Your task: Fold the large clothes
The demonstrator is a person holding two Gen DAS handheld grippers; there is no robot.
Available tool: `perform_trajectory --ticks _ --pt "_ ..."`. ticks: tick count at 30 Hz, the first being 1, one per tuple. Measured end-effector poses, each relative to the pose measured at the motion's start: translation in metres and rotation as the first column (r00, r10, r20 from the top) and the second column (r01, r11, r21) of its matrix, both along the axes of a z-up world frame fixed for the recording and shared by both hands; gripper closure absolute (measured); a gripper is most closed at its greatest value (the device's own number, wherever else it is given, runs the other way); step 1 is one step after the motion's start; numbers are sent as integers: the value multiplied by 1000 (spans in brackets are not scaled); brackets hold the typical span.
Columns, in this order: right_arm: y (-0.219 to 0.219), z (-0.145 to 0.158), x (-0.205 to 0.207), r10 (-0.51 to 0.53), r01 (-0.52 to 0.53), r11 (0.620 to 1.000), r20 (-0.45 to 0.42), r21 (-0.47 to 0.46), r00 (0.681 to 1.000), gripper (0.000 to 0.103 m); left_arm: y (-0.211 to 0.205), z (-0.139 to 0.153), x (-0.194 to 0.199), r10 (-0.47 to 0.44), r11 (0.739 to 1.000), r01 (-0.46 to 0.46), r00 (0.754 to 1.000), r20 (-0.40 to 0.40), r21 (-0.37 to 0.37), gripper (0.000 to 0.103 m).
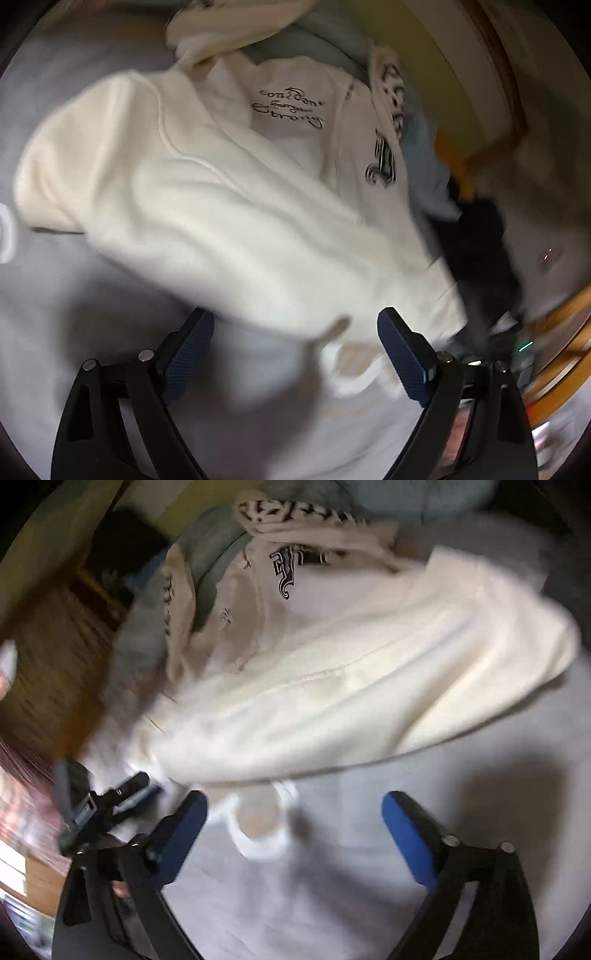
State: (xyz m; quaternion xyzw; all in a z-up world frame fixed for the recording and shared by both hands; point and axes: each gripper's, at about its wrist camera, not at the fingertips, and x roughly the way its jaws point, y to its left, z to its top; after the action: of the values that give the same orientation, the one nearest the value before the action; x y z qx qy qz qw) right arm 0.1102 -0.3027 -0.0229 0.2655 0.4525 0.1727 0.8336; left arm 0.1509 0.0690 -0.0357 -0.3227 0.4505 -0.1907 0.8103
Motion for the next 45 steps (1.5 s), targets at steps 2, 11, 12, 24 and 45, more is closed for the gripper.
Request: perform_trajectory --ticks 2,11,12,24,45 --pt "-2 -6 14 -44 43 998 23 52 999 11 4 -8 17 52 997 -54 998 -33 -47 16" --pt "-4 -13 59 -296 310 947 142 -83 945 41 -21 -3 45 244 932 -263 964 106 250 80" --pt "-2 -11 60 -315 333 935 142 -124 938 50 -25 2 38 234 926 -264 962 140 271 84" --pt "25 44 -31 -223 293 907 245 -303 943 93 -14 52 -82 233 864 -334 929 289 377 88" --pt "17 20 -117 -309 358 846 184 -396 933 48 19 34 -174 325 729 -499 855 405 468 23"
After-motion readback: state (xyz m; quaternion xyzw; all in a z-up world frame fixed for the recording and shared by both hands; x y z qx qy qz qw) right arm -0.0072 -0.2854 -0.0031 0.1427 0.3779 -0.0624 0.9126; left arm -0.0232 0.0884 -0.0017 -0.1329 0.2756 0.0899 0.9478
